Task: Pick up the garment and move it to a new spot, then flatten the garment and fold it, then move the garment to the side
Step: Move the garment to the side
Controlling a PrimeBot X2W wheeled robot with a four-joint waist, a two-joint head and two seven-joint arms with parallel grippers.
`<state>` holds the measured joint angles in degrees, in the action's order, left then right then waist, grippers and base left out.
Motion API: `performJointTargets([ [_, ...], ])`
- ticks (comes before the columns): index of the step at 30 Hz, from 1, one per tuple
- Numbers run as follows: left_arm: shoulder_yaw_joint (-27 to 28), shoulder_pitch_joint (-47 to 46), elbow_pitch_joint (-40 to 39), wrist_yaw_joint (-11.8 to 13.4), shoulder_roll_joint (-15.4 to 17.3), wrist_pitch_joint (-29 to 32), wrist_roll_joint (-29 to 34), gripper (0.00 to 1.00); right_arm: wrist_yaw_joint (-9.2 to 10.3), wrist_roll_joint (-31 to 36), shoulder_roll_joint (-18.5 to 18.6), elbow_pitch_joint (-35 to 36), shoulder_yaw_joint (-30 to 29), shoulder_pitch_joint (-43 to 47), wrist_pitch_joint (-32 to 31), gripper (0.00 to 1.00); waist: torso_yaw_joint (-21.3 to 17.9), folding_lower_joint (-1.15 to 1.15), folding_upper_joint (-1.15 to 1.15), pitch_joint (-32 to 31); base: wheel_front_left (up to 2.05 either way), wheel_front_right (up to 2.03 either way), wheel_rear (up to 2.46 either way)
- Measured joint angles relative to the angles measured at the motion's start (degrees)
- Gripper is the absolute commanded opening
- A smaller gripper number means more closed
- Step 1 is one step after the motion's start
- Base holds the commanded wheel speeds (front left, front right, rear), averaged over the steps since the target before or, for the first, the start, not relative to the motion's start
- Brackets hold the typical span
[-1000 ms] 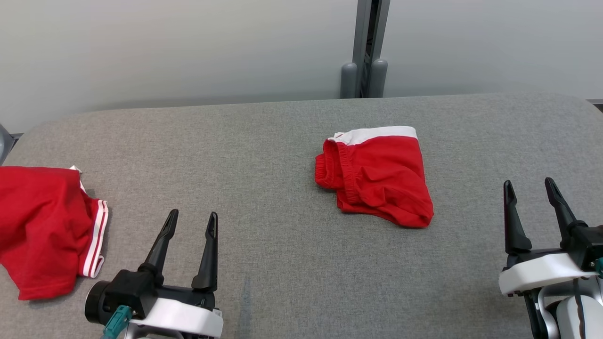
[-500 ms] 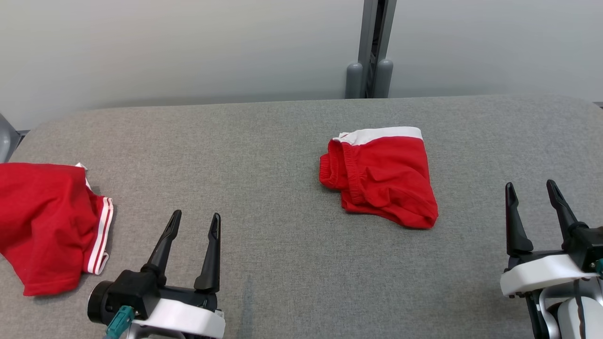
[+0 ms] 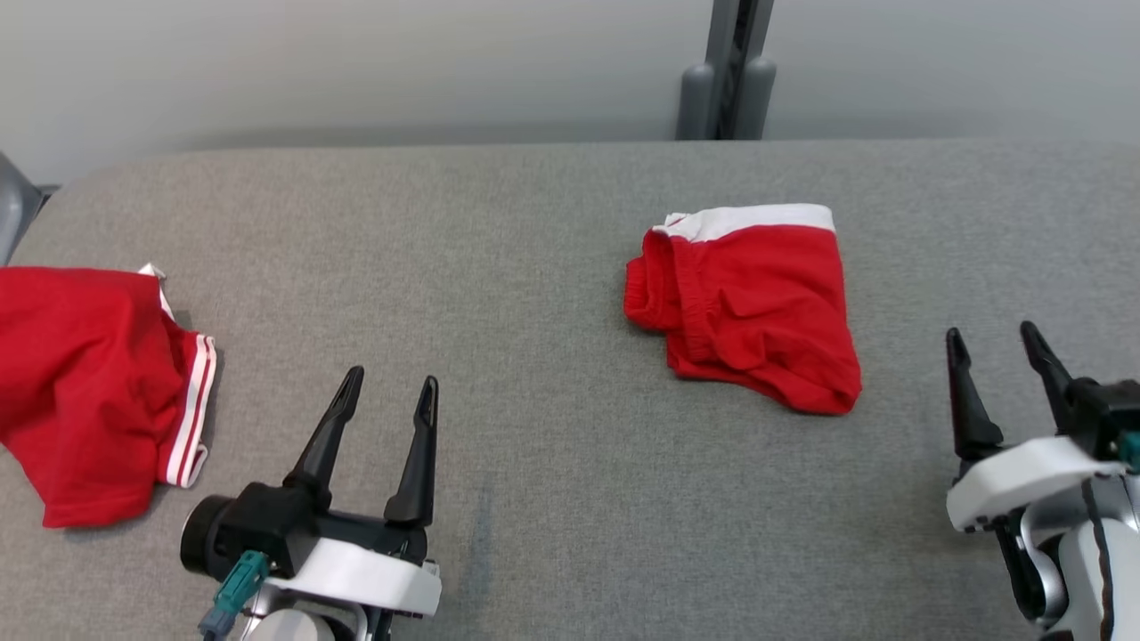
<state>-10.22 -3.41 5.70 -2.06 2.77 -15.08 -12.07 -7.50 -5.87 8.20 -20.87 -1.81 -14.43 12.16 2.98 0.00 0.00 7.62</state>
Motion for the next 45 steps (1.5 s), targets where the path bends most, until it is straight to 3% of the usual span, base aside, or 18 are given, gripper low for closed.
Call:
performJointTargets([
  [11, -2.9, -4.3, 0.5, -0.4, 0.0, 0.0, -0.2, 1.00, 0.01, -21.8, 5.9, -8.1, 9.0, -11.3, -14.5, 1.00, 4.5, 0.00, 0.00, 7.1, 0.00, 0.00, 0.00],
  [16, -3.8, -5.6, 0.7, -0.1, 0.0, 0.0, -0.5, 1.00, 0.01, -29.9, 8.0, -11.7, 9.8, -15.0, -18.3, 1.00, 7.1, 0.00, 0.00, 9.0, 0.00, 0.00, 0.00],
  [20, -4.1, -5.8, 0.7, 0.1, 0.0, 0.0, -1.1, 1.00, 0.01, -33.9, 8.5, -14.5, 10.1, -17.4, -20.3, 1.00, 9.0, 0.00, 0.00, 10.2, 0.00, 0.00, 0.00],
  [29, -4.6, -6.5, 0.8, 0.2, 0.0, 0.0, -1.2, 1.00, 0.01, -36.2, 9.2, -19.2, 13.3, -21.6, -22.8, 1.00, 10.8, 0.00, 0.00, 11.2, 0.00, 0.00, 0.00],
  [30, -4.6, -6.5, 0.8, 0.2, 0.0, 0.0, -1.2, 1.00, 0.01, -36.2, 9.3, -19.4, 13.9, -21.8, -22.8, 0.70, 10.8, 0.00, 0.00, 11.3, 0.00, 0.00, 0.00],
  [31, -4.7, -6.5, 0.8, 0.2, 0.0, 0.0, -1.2, 1.00, 0.01, -36.2, 9.3, -19.4, 14.6, -22.0, -22.8, 0.29, 10.7, 0.00, 0.00, 11.3, 0.00, 0.00, 0.00],
  [32, -4.7, -6.5, 0.8, 0.2, 0.0, 0.0, -1.1, 1.00, 0.01, -36.3, 9.3, -19.5, 15.2, -22.1, -22.7, 0.00, 10.6, 0.00, 0.00, 11.3, 0.00, 0.00, 0.00],
  [41, -5.4, -7.3, 0.3, 0.1, 0.0, 0.0, 0.1, 1.00, 0.00, -35.7, 10.4, -20.1, 21.1, -23.3, -20.2, 0.00, 8.7, 0.00, 0.00, 11.2, 0.00, 0.00, 0.00],
  [45, -6.0, -7.8, -0.6, -0.3, 0.0, 0.0, 0.8, 1.00, 0.00, -34.4, 12.9, -20.1, 24.5, -24.2, -19.8, 0.00, 6.8, 0.00, 0.00, 11.5, 0.00, 0.00, 0.00],
])
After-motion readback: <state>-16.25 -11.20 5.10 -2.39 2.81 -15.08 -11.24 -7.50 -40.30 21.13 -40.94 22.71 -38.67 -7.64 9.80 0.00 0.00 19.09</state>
